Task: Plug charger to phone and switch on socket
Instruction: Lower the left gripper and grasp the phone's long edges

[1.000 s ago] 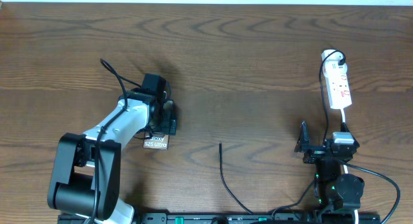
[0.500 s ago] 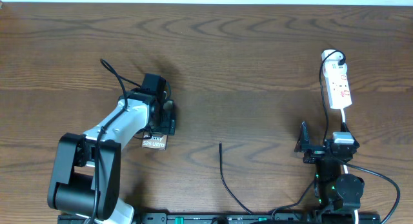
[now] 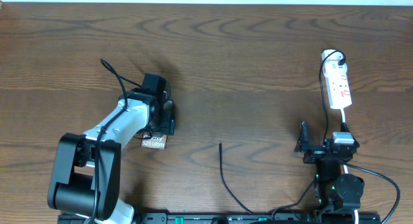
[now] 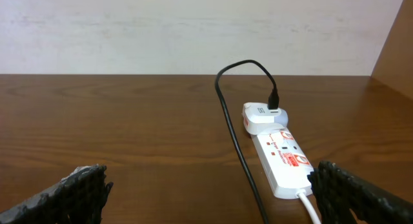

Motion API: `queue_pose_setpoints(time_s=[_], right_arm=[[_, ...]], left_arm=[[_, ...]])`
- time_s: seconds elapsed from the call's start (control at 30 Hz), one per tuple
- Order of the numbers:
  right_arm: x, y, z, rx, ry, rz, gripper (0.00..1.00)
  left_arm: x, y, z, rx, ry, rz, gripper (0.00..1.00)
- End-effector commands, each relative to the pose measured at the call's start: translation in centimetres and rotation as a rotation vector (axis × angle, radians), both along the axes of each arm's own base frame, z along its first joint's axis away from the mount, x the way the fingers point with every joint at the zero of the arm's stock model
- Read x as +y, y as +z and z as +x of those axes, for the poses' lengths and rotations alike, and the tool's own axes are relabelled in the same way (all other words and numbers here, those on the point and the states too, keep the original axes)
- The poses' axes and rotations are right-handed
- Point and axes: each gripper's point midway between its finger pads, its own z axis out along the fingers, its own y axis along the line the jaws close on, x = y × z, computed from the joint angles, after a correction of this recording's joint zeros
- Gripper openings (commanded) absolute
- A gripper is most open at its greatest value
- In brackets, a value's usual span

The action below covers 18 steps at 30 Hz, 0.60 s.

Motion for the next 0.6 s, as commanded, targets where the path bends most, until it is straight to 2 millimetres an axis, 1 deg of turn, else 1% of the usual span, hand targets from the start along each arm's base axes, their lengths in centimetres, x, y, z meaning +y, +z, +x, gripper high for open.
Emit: queue_pose_setpoints(time_s=[0.0, 0.1, 0.3, 0.37, 0.57], right_arm=[[-0.30, 0.00, -0.04, -0.002, -0.017, 0.013, 0.99], [-0.30, 0.00, -0.04, -0.002, -0.017, 0.013, 0.99], [-0.30, 0.00, -0.04, -0.002, -0.017, 0.013, 0.99], [-0.30, 0.00, -0.04, -0.002, -0.017, 0.013, 0.99], [-0.30, 0.00, -0.04, -0.002, -0.017, 0.013, 0.99]], left_arm=[[0.09, -0.94, -1.40, 0.044, -0.011, 0.000, 0.74], [0.09, -0.94, -1.40, 0.044, -0.011, 0.000, 0.72], [0.09, -0.94, -1.40, 0.044, -0.011, 0.000, 0.70], [0.09, -0.94, -1.40, 0.044, -0.011, 0.000, 0.66], [0.09, -0.94, -1.38, 0.043, -0.011, 0.000, 0.59]])
